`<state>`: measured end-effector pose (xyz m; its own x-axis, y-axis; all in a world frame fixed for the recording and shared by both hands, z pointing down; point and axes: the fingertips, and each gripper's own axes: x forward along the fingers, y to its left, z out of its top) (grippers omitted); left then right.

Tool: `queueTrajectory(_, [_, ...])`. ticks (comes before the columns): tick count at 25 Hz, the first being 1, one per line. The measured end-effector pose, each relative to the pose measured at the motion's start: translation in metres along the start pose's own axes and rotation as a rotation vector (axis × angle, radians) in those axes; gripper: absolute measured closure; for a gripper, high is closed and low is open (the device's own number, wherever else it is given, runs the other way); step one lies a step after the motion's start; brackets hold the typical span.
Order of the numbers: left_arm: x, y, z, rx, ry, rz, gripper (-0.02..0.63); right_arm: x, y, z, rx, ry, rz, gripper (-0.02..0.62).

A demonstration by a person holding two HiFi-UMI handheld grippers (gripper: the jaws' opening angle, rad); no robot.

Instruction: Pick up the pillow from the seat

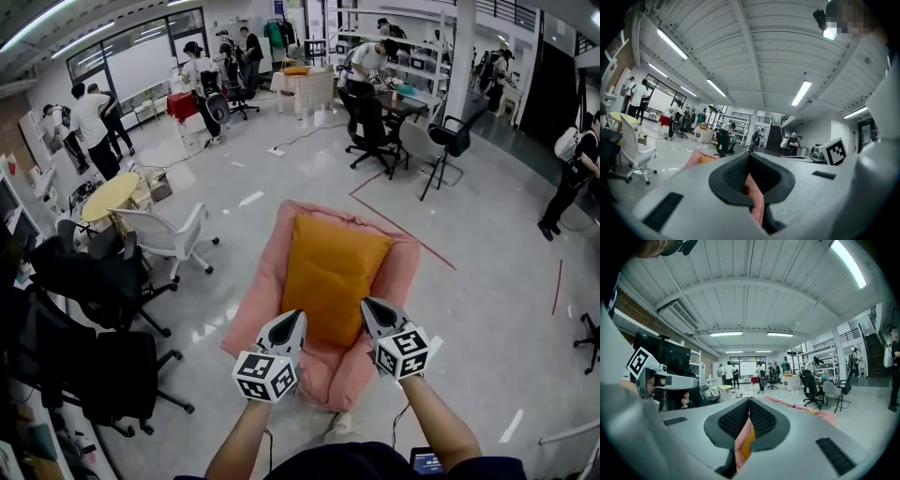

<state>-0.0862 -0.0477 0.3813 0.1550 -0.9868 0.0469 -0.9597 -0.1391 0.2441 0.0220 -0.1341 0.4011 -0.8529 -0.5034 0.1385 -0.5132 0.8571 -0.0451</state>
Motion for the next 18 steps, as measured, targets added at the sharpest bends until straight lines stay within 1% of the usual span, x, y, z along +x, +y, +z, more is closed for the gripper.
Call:
queueTrajectory(12, [0.030, 0.005, 0.001, -0.009, -0.002, 0.013, 0.603, 0.019, -0.027, 0.001, -0.004, 0.012, 0.017, 0.577])
queueTrajectory(18, [0.045, 0.007, 0.000, -0.002, -0.002, 0.023, 0.601, 0.027, -0.040, 0.001, -0.005, 0.008, 0.027, 0.577])
